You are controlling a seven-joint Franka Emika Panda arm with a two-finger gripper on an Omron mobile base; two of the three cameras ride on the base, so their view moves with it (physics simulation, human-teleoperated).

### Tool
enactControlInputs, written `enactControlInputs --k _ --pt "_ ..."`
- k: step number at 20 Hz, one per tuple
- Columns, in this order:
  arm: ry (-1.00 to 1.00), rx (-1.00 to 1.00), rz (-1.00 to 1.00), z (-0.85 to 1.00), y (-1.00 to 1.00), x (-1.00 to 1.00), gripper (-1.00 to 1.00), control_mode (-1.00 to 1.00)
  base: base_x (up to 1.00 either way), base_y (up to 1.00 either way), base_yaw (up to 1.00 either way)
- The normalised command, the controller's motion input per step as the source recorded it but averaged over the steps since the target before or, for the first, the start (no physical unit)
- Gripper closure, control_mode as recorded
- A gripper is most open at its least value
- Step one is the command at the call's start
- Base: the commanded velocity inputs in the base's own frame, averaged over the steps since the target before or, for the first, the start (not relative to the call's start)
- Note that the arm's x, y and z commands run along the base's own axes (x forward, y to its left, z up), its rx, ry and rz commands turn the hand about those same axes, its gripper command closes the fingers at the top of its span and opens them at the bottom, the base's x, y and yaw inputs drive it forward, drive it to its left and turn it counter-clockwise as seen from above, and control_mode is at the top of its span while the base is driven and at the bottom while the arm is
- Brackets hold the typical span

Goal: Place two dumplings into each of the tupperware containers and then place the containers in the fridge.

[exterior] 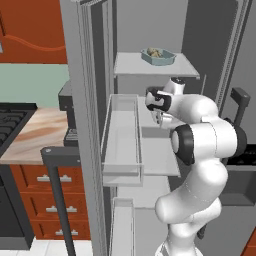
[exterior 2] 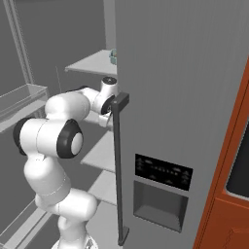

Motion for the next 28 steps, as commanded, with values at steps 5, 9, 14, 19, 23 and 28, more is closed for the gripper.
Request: enactControlInputs --k 5,9,14,19,23,28 --pt "-0.11 0.00 0.00 -0.01 0.00 0.00 -1.00 -1.00 0.00 0.00 0.00" --pt "-0.27 0.00 -0.01 -0.01 0.00 -0.02 -1.00 -1.00 0.00 0.00 0.00" --pt "-0.26 -0.01 -0.04 0.02 0.00 -0.22 -1.00 -1.00 0.00 0.00 0.00" --pt "-0.02 0.00 -0.12 0.68 -0.11 -0.66 -1.00 -1.00 0.00 0.00 0.00" --pt "0.03 0.00 -0.07 0.70 -0.11 -0.68 -1.00 -1.00 0.00 0.00 0.00" --pt "0.03 0.00 -0.03 0.51 -0.22 -0.91 -1.00 -1.00 0.00 0.00 0.00"
